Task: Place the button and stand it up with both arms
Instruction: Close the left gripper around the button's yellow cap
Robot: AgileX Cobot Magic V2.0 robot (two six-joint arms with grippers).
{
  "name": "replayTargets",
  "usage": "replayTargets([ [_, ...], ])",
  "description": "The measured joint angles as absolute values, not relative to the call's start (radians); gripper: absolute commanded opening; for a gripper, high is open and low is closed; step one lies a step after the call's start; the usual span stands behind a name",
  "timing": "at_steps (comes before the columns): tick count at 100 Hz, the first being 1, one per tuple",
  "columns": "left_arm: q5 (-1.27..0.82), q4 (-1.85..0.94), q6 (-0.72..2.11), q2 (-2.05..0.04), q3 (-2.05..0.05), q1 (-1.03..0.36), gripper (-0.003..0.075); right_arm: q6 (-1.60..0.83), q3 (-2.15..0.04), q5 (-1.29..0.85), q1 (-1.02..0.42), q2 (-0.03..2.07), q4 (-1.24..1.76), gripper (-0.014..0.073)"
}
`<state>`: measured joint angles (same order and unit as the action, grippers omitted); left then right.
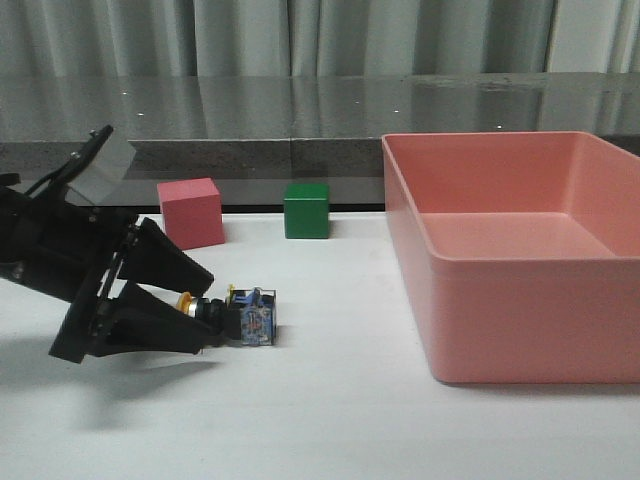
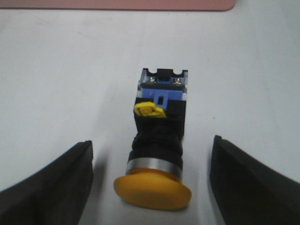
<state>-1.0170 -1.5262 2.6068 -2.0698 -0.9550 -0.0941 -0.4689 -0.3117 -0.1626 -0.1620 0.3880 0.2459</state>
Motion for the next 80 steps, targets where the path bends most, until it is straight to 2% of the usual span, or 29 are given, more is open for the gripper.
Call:
replayTargets([
  [6,-1.015,-1.542,2.609,-2.084,-0.957,-0.096,0.0489,-0.469,-0.312,-0.163,-0.162,0.388,0.246,-0.0061],
  [13,-1.012,-1.548,2.609,-2.100,-0.957,-0.096,0.0442,-0.469,-0.312,-0.163,-0.162,0.388,0.246,-0.0061],
  [37,-1.012,-1.559,2.609,-2.108,-0.957,-0.096,0.0117,-0.469,-0.312,-0.163,-0.162,0.388,0.246,-0.0061],
  [51,-1.018,-1.559,2.609,-2.108,-0.960,-0.096,-0.0020,-0.469,-0.312,-0.163,-0.162,0.388,0.246,-0.0061],
  [68,-1.027,-1.559,2.597,-2.102,-0.962,-0.096,-0.0018,-0.469,-0.312,-0.163,-0.162,0.388,0.246,-0.0061],
  [80,-0.990,-1.528,2.551,-2.026,-0.962,-0.096,-0.0018,-0.469,-0.312,-0.163,-0.162,0.388,0.246,-0.0061],
])
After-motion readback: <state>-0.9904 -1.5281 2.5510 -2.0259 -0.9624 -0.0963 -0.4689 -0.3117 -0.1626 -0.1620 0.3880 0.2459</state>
